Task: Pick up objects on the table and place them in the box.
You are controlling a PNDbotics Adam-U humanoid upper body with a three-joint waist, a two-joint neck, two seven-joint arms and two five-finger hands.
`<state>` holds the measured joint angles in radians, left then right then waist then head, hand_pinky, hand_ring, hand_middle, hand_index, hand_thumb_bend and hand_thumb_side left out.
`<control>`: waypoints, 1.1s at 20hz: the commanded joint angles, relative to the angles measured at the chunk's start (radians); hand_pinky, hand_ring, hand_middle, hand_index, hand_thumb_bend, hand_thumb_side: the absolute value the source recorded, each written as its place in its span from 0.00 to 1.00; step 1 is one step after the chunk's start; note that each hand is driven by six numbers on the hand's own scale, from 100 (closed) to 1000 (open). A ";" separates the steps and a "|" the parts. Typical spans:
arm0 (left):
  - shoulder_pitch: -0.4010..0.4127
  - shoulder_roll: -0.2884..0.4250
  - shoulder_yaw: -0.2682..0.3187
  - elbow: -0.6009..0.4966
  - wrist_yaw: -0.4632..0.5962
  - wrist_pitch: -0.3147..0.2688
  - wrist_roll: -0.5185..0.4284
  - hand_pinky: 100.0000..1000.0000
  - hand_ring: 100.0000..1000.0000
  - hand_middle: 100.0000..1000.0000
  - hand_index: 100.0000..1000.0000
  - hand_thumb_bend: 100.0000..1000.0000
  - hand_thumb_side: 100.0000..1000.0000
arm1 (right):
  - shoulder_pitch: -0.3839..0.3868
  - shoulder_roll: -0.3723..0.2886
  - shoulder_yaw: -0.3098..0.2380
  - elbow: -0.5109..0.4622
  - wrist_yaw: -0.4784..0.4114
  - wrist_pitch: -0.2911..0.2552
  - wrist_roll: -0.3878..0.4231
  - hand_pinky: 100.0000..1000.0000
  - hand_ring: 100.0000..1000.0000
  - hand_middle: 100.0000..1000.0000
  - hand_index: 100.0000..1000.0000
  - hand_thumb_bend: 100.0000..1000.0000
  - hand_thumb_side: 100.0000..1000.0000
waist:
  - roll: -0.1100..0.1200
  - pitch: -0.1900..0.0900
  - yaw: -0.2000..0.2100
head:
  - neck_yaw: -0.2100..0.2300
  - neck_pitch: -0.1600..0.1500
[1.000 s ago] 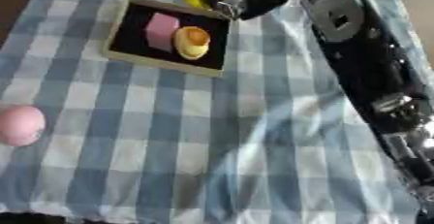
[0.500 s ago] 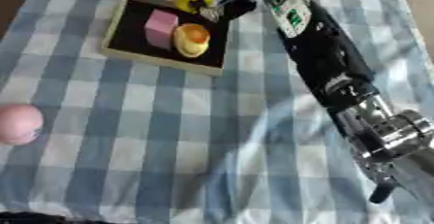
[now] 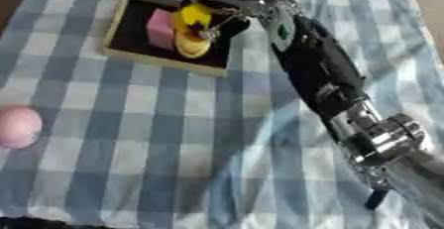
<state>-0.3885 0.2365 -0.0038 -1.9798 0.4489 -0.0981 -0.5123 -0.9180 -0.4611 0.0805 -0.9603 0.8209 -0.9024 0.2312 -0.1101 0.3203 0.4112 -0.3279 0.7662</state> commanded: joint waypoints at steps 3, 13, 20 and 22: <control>-0.010 0.004 0.000 -0.020 0.007 0.003 -0.008 0.77 0.96 0.82 0.81 0.00 0.52 | -0.010 -0.011 -0.001 0.006 0.114 -0.005 -0.039 0.89 1.00 0.01 0.75 0.00 0.18 | 0.001 -0.002 -0.002 | 0.000 0.004; -0.007 0.003 0.000 -0.020 0.004 0.006 -0.012 0.77 0.96 0.82 0.81 0.00 0.52 | -0.005 -0.025 0.007 -0.047 0.149 -0.005 0.026 1.00 1.00 0.91 0.99 0.00 0.15 | 0.004 -0.005 -0.011 | 0.010 0.004; -0.006 0.001 0.000 -0.020 0.003 0.008 -0.016 0.77 0.96 0.82 0.81 0.00 0.52 | 0.001 -0.040 -0.002 -0.128 -0.035 -0.005 0.192 1.00 1.00 0.88 1.00 0.00 0.12 | 0.006 -0.007 -0.018 | 0.017 0.004; -0.005 0.001 0.000 -0.020 0.003 0.009 -0.017 0.77 0.96 0.82 0.81 0.00 0.52 | 0.006 -0.046 -0.003 -0.145 -0.083 -0.005 0.263 1.00 1.00 0.96 1.00 0.00 0.18 | 0.007 -0.008 -0.019 | 0.020 0.004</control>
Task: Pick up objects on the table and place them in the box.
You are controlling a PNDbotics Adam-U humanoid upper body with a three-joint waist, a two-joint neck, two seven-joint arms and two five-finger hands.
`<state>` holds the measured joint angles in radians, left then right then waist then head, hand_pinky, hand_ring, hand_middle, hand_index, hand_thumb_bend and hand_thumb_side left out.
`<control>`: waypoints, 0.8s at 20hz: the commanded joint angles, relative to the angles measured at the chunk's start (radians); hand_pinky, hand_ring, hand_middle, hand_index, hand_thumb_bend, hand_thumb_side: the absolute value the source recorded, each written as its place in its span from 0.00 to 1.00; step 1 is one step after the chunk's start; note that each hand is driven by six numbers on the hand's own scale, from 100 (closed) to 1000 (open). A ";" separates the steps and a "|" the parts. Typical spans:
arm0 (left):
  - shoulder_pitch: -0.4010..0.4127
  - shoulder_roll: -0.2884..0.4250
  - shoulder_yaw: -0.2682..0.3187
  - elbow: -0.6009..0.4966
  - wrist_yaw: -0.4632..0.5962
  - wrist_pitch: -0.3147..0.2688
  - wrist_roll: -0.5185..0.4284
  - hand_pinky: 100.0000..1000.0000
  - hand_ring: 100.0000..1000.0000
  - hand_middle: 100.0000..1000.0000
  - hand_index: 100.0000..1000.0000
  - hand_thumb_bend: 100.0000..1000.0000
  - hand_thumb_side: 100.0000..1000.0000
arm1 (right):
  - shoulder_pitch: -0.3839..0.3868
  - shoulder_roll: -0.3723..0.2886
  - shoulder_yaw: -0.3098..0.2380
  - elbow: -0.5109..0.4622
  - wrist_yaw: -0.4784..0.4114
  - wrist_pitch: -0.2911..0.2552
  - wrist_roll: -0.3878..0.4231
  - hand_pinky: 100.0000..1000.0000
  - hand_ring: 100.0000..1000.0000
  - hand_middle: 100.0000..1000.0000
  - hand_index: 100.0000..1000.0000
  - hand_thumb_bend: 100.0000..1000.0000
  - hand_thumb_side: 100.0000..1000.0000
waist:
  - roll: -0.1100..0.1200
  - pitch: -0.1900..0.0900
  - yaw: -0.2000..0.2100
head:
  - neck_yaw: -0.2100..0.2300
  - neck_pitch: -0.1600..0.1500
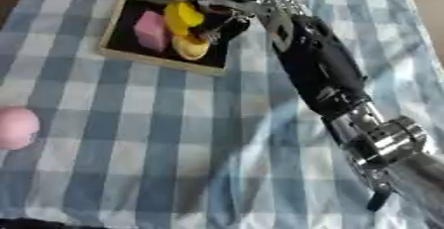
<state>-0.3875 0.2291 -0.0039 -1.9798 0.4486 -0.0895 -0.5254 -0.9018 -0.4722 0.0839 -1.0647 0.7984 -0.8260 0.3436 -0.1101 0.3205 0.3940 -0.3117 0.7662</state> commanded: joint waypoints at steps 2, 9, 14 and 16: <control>-0.006 0.008 0.000 -0.020 0.003 0.001 -0.005 0.77 0.96 0.82 0.81 0.00 0.52 | -0.005 -0.037 -0.006 -0.051 -0.104 -0.081 0.225 1.00 1.00 0.98 1.00 0.00 0.18 | 0.007 -0.008 -0.003 | 0.005 0.004; -0.007 0.007 0.001 -0.020 0.003 0.001 -0.005 0.76 0.96 0.82 0.81 0.00 0.52 | -0.001 -0.043 -0.026 -0.076 -0.245 -0.081 0.368 1.00 1.00 0.94 1.00 0.00 0.16 | 0.009 -0.006 -0.005 | 0.009 0.004; -0.007 0.007 0.001 -0.020 0.002 0.002 -0.004 0.76 0.96 0.82 0.81 0.00 0.52 | -0.001 -0.052 -0.052 -0.105 -0.355 -0.081 0.376 1.00 1.00 0.71 1.00 0.00 0.11 | 0.010 -0.008 -0.007 | 0.015 0.004; -0.005 0.009 0.003 -0.020 0.001 0.001 -0.002 0.76 0.97 0.82 0.81 0.00 0.52 | 0.004 -0.069 -0.063 -0.145 -0.441 -0.080 0.365 1.00 1.00 0.58 1.00 0.00 0.11 | 0.011 -0.009 -0.010 | 0.019 0.004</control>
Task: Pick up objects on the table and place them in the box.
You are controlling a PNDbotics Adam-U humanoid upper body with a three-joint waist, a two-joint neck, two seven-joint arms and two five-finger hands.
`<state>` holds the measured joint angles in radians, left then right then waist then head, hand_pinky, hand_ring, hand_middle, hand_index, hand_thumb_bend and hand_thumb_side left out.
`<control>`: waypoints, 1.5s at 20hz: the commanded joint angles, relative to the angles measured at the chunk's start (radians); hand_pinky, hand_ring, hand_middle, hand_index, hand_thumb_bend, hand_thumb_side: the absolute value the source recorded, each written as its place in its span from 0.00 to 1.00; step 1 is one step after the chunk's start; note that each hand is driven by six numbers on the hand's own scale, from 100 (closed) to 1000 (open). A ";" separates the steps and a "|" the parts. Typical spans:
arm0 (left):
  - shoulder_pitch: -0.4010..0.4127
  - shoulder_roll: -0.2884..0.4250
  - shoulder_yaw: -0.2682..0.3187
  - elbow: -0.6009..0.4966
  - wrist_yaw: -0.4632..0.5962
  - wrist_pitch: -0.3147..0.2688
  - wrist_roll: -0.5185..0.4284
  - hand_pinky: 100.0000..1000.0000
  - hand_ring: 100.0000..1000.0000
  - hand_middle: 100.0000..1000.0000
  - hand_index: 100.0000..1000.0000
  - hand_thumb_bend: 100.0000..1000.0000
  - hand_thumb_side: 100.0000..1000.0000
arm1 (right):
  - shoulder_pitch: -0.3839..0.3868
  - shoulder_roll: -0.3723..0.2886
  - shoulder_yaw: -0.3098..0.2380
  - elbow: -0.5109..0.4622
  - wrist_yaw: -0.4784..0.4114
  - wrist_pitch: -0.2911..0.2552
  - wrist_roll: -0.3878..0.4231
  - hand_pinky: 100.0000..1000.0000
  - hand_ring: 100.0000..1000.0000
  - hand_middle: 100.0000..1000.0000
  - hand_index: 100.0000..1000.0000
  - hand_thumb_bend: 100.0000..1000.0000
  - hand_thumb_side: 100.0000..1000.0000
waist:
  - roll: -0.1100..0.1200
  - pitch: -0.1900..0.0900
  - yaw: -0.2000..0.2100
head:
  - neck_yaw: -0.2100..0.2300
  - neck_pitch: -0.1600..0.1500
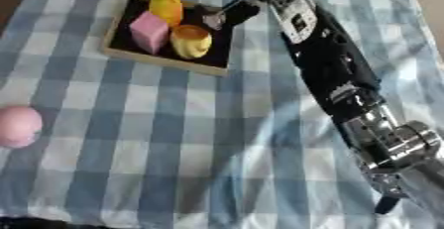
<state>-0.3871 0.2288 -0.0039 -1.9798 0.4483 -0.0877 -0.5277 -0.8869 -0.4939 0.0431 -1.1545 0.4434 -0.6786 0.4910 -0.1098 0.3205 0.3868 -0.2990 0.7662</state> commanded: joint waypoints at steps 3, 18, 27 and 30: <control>-0.004 0.017 0.005 -0.020 -0.003 -0.004 0.005 0.76 0.97 0.82 0.81 0.00 0.52 | 0.014 -0.097 -0.034 -0.178 -0.262 -0.193 0.199 1.00 1.00 0.41 1.00 0.00 0.16 | 0.010 -0.015 -0.014 | 0.021 0.004; -0.128 0.217 0.012 0.020 -0.127 -0.170 0.048 0.78 0.94 0.82 0.84 0.00 0.64 | 0.516 -0.400 -0.246 -0.739 -0.849 0.114 0.011 1.00 1.00 0.35 0.97 0.00 0.41 | 0.031 -0.036 -0.105 | 0.117 0.004; -0.361 0.531 -0.151 0.305 -0.509 -0.529 -0.019 0.84 0.95 0.83 0.91 0.00 0.17 | 0.810 -0.335 -0.385 -0.845 -0.740 0.042 -0.174 1.00 1.00 0.37 0.96 0.00 0.40 | 0.057 -0.029 -0.170 | 0.144 0.004; -0.394 0.581 -0.214 0.387 -0.574 -0.574 -0.120 0.85 0.97 0.84 0.91 0.00 0.16 | 0.863 -0.299 -0.405 -0.845 -0.691 0.010 -0.198 1.00 1.00 0.37 0.96 0.00 0.41 | 0.060 -0.029 -0.183 | 0.150 0.004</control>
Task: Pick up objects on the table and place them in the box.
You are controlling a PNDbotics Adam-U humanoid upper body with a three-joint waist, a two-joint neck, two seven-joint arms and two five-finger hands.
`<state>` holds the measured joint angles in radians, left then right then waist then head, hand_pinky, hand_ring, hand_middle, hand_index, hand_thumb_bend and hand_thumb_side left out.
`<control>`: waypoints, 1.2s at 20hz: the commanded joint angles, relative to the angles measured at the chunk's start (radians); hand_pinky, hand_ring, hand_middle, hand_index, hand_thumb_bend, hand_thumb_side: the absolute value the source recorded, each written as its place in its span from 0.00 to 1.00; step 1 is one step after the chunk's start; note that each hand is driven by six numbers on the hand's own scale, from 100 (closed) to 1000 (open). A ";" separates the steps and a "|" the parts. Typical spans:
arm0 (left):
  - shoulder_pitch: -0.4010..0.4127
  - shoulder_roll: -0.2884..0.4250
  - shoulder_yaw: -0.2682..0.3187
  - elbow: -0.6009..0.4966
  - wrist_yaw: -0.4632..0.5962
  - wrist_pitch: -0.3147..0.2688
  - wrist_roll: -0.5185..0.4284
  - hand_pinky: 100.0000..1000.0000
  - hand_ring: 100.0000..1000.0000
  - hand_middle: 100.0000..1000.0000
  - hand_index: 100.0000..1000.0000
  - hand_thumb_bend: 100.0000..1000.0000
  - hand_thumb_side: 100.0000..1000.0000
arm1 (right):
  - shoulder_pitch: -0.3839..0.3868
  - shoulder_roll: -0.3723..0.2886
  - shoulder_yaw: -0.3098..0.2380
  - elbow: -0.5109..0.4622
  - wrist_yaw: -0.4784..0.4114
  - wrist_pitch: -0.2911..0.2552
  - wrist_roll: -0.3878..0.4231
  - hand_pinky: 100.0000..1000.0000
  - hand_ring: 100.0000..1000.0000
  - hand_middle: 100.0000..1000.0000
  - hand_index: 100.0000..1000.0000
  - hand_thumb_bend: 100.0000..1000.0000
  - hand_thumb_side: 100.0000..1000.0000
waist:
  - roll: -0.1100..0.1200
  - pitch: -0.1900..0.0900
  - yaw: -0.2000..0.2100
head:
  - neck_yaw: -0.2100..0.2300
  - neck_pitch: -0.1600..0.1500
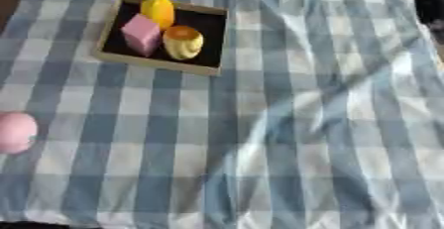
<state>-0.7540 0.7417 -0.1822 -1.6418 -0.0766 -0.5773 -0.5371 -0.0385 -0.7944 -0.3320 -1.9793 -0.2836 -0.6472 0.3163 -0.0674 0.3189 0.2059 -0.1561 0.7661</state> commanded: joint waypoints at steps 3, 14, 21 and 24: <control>-0.037 0.103 -0.065 0.075 -0.040 -0.108 -0.204 0.87 0.98 0.86 0.91 0.00 0.16 | 0.050 0.035 -0.037 -0.021 0.083 -0.026 -0.031 1.00 1.00 0.36 0.96 0.00 0.41 | 0.020 -0.027 -0.005 | 0.011 0.004; 0.054 0.235 -0.062 -0.009 -0.013 -0.132 -0.302 0.88 0.98 0.86 0.91 0.00 0.27 | 0.088 0.091 -0.043 -0.021 0.152 -0.018 -0.038 1.00 1.00 0.36 0.96 0.00 0.41 | 0.024 -0.031 -0.003 | 0.013 0.004; 0.139 0.298 -0.044 -0.071 0.018 -0.126 -0.320 0.89 0.98 0.85 0.90 0.00 0.57 | 0.100 0.111 -0.049 -0.021 0.170 0.003 -0.033 1.00 1.00 0.36 0.96 0.00 0.41 | 0.026 -0.031 0.002 | 0.014 0.004; 0.172 0.319 -0.043 -0.109 0.001 -0.135 -0.316 0.90 0.98 0.82 0.89 0.00 0.67 | 0.101 0.115 -0.048 -0.021 0.175 0.009 -0.028 1.00 1.00 0.35 0.96 0.00 0.41 | 0.028 -0.031 0.004 | 0.016 0.004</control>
<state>-0.5750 1.0108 -0.2451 -1.7261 -0.0723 -0.4842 -0.6302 0.0626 -0.6634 -0.3667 -1.9832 -0.1144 -0.6422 0.2884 -0.0567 0.3189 0.2097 -0.1426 0.7661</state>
